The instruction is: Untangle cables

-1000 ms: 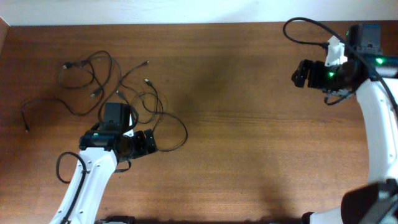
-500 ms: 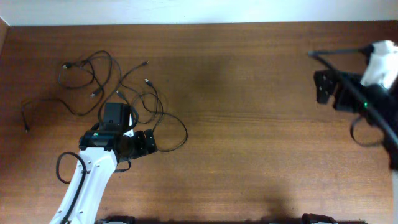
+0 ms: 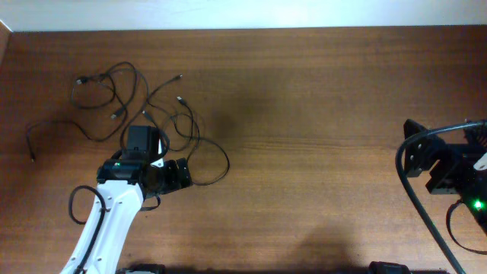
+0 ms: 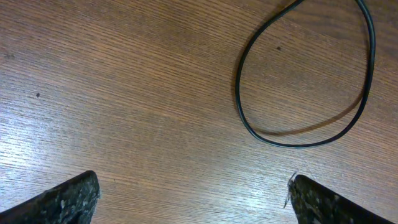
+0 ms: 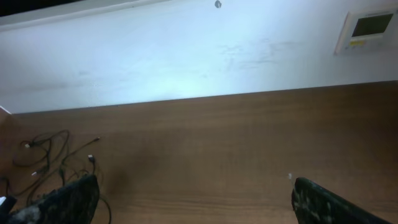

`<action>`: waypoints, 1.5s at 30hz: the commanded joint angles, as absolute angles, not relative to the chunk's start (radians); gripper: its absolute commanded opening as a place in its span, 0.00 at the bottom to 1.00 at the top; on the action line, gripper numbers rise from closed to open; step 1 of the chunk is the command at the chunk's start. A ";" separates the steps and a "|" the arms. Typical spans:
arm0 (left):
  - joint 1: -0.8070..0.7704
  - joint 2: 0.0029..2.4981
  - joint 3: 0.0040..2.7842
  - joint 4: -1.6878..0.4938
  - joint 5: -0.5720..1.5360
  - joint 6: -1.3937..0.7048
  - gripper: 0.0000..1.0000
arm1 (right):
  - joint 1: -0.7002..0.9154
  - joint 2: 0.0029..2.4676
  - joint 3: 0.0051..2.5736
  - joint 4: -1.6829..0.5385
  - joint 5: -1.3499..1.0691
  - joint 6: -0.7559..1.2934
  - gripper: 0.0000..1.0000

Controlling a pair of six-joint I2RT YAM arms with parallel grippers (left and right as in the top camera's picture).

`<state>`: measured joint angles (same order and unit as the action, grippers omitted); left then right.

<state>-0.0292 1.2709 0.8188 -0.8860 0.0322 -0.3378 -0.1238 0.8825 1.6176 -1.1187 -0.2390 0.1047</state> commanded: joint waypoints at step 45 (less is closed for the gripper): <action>-0.023 1.277 0.810 -0.884 0.022 -0.348 0.99 | -0.125 0.004 0.574 -0.734 -0.227 0.104 0.99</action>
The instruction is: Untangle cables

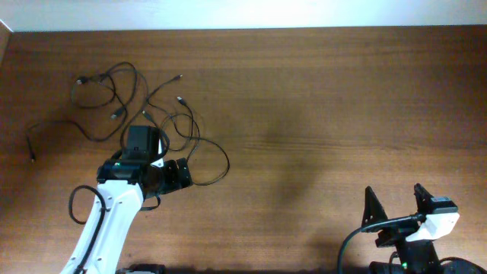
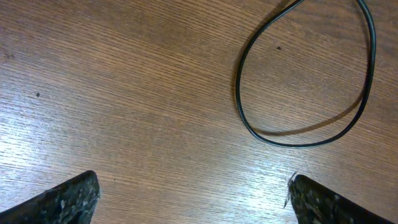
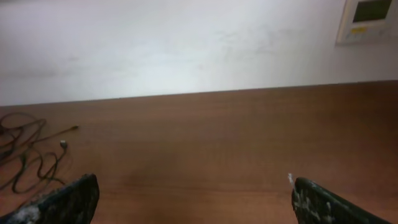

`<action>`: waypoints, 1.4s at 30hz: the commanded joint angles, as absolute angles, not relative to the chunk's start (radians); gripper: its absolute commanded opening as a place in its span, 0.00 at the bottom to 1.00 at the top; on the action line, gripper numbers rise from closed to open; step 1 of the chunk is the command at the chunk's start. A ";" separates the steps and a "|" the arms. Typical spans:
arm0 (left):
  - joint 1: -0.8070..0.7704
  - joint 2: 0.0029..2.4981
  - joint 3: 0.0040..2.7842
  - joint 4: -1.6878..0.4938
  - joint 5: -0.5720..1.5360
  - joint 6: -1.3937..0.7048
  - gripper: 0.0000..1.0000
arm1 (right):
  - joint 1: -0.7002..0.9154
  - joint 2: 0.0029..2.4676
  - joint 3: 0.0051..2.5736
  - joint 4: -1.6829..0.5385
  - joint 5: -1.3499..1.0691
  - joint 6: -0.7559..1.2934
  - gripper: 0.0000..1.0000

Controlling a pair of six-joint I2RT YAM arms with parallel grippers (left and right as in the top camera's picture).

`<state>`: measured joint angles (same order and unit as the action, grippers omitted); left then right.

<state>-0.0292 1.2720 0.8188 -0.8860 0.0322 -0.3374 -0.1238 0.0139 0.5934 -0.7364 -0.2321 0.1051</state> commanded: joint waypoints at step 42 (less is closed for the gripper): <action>-0.023 1.277 0.810 -0.884 0.022 -0.348 0.99 | -0.069 0.004 0.006 0.009 -0.227 0.104 0.98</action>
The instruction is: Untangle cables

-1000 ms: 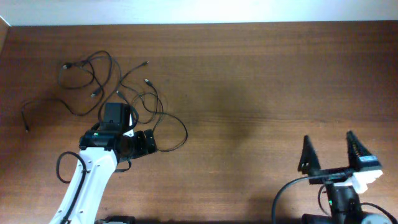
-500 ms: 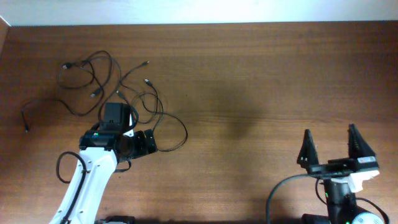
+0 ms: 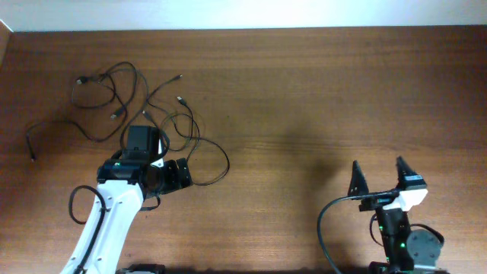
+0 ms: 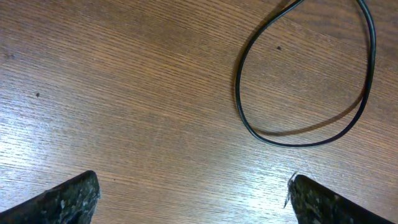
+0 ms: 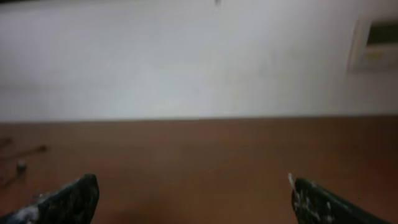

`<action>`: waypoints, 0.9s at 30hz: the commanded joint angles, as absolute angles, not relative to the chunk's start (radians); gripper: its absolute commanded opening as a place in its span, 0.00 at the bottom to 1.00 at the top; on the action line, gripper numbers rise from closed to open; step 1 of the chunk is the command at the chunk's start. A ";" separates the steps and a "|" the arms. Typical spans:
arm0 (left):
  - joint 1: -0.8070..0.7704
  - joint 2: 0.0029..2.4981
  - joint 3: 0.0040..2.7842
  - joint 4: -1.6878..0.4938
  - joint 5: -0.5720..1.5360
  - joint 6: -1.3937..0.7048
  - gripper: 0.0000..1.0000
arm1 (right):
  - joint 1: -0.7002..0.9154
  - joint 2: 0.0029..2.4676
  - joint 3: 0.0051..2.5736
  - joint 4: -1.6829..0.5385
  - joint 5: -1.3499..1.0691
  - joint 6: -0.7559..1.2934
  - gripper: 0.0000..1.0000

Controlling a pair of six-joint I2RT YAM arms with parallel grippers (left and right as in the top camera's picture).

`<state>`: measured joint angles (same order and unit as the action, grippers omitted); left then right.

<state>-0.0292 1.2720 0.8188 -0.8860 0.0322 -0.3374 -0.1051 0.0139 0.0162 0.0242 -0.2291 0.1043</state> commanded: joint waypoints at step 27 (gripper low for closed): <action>-0.023 1.277 0.810 -0.884 0.022 -0.348 0.99 | -0.017 0.003 0.006 -0.065 -0.175 -0.169 0.98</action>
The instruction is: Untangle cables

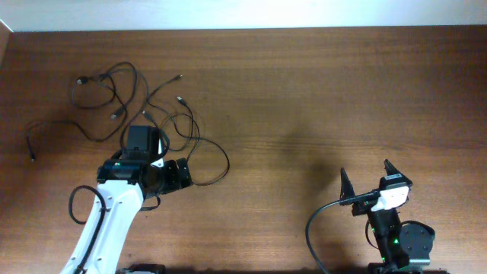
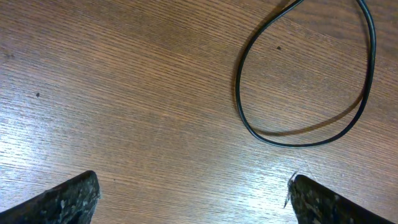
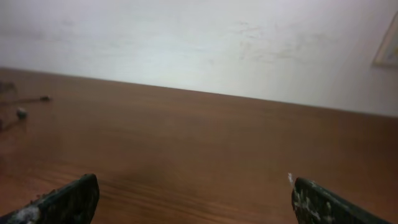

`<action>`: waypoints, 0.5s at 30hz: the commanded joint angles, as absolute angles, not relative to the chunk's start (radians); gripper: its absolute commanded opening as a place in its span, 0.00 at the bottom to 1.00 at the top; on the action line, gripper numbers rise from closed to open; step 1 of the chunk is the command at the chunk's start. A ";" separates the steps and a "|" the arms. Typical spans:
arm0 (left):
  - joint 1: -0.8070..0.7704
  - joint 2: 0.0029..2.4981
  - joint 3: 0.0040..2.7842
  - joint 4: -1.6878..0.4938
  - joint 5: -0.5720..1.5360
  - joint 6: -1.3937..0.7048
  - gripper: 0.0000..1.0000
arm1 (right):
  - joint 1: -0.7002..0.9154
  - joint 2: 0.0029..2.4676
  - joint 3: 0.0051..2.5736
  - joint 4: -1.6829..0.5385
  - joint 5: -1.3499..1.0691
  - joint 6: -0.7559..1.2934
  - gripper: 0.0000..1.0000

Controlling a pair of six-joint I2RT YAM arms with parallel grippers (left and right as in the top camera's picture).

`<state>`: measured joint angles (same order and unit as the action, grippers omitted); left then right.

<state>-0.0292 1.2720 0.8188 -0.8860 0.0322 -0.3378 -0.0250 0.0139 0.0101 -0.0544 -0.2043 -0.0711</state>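
Note:
A tangle of thin black cables (image 1: pixel 144 106) lies at the table's far left, with plugs sticking out and one loop (image 2: pixel 305 81) trailing toward the middle. My left gripper (image 1: pixel 179 173) hovers open just beside that loop, nothing between its fingers (image 2: pixel 62 202). My right gripper (image 1: pixel 365 183) is open near the front right, pointing across the bare wood, far from the cables. Its dark fingertips (image 3: pixel 323 202) hold nothing. Two cable plugs (image 3: pixel 22 112) show at the left edge of the right wrist view.
The brown wooden table (image 1: pixel 319 91) ends at a pale wall (image 3: pixel 199 37) at the back. A separate black cable end (image 1: pixel 32 144) lies at the far left edge. The right arm's own black lead (image 1: pixel 316 228) curves beside its base.
My right gripper has shifted a little left and nearer the front edge, and its camera now looks lower over the table. The left gripper and the cables are unchanged.
My right arm was folded at the right edge, then stood at the front right with its open gripper pointing over the table, then edged left twice. The left gripper has stayed open beside the cable loop throughout, and the tangle has kept its shape.

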 commanded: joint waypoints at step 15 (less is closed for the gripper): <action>-0.023 1.277 0.810 -0.884 0.022 -0.348 0.99 | 0.007 0.003 0.006 -0.077 -0.040 -0.165 0.98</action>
